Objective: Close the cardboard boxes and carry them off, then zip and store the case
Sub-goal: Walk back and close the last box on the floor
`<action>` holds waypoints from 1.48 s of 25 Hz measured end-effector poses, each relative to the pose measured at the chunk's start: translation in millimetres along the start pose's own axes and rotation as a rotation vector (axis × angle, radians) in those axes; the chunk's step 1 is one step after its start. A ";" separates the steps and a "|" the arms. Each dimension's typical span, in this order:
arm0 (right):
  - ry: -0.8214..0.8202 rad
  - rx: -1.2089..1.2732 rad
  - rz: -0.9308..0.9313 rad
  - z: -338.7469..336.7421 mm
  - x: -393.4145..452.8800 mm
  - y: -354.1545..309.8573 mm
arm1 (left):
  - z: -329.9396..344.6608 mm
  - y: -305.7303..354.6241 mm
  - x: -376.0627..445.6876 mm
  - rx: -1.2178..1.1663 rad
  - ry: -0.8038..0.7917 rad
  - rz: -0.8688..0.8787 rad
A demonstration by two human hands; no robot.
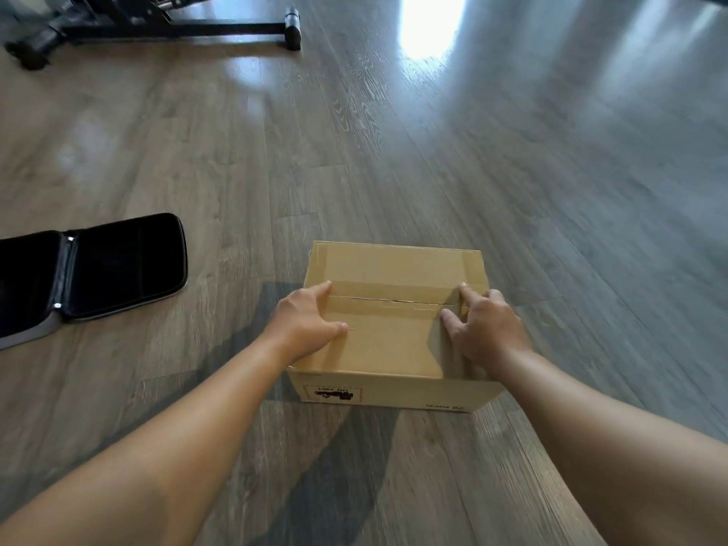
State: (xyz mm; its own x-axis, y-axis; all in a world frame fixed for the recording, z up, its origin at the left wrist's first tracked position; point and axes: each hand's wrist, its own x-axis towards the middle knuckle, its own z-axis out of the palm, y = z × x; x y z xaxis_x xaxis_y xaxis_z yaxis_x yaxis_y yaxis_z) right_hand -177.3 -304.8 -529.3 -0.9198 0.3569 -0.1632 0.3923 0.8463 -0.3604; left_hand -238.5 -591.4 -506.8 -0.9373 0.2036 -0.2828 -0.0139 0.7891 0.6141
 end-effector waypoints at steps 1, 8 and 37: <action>-0.005 0.006 -0.014 -1.5 1.7 -4.2 | -3.7 -1.4 -0.2 0.007 0.020 -0.008; -0.033 0.025 -0.223 -26.9 11.7 -84.0 | -81.3 -14.9 -25.7 0.006 0.198 -0.097; -0.650 -0.279 -1.406 -396.8 -712.1 -707.2 | -587.0 26.2 -968.2 -0.304 0.867 -0.971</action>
State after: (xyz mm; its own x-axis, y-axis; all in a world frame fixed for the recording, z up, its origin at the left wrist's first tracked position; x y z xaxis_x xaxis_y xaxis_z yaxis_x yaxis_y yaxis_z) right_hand 196.5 -1000.5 206.2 -0.3425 -0.9099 -0.2340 -0.8215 0.4109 -0.3953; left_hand 464.3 -1108.0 215.5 -0.4183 -0.8839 -0.2091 -0.7671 0.2204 0.6025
